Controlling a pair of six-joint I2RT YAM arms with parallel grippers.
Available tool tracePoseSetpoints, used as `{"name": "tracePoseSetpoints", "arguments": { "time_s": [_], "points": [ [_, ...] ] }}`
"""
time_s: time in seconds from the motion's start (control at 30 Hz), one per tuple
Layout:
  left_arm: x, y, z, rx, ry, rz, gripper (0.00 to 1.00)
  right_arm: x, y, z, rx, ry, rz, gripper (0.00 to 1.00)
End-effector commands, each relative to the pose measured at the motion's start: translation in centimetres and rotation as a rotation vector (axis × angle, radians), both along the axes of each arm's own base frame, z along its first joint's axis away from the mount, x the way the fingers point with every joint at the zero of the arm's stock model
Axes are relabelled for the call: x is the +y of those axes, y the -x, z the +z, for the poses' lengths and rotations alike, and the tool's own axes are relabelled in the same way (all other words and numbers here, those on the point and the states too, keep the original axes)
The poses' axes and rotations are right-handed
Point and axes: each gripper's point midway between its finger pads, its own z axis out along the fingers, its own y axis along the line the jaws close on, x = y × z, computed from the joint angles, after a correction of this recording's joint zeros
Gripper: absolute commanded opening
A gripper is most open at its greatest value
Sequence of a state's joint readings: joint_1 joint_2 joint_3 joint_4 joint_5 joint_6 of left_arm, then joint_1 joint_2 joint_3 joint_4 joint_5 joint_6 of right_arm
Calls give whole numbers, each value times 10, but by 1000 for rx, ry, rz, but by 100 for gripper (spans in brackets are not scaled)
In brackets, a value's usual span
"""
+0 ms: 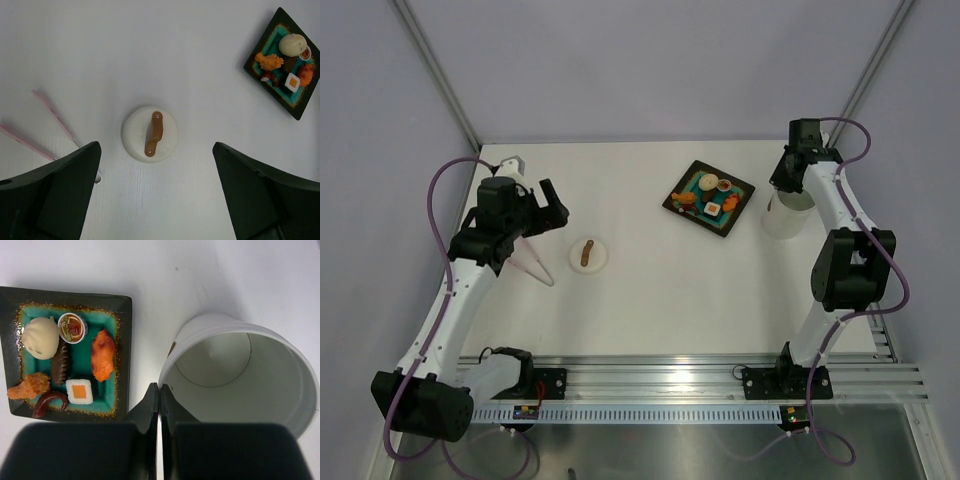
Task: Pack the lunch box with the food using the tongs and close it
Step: Move the packing box to the center of the board.
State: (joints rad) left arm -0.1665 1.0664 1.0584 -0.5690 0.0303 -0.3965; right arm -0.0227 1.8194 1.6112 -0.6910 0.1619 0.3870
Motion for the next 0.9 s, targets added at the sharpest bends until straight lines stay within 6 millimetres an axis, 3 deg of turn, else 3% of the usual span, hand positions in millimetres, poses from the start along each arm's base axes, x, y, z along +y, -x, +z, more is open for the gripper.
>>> {"name": "tracePoseSetpoints", "arguments": {
  "time_s": [0.0, 0.1, 0.33, 0.5, 0.63, 0.7, 0.73, 0.77, 0.87],
  "points": [
    [1, -1, 30, -85, -1, 5, 99, 8, -21, 24, -88, -28, 48, 0],
    [0, 0, 32, -90, -2, -12, 99, 10, -24, 24, -79, -33, 54, 3],
    [4, 0, 36, -89, -19, 3, 99, 10, -24, 35, -90, -22, 57, 40],
    [4, 0, 32, -74, -21, 4, 99, 13, -19, 65, -141, -2, 68, 51],
    [15, 0, 29, -62, -53, 65, 99, 33, -10, 92, -181, 42, 112, 59],
    [21, 0, 24, -36, -66, 98, 99, 53, -5, 109, -214, 65, 159, 62],
    [26, 0, 22, -26, -77, 128, 99, 62, -2, 112, -215, 71, 176, 63],
    [27, -1, 24, -23, -79, 134, 99, 83, 1, 118, -227, 72, 221, 64],
    [34, -1, 12, 43, -118, 165, 99, 112, 9, 125, -241, 82, 271, 67]
  ]
}}
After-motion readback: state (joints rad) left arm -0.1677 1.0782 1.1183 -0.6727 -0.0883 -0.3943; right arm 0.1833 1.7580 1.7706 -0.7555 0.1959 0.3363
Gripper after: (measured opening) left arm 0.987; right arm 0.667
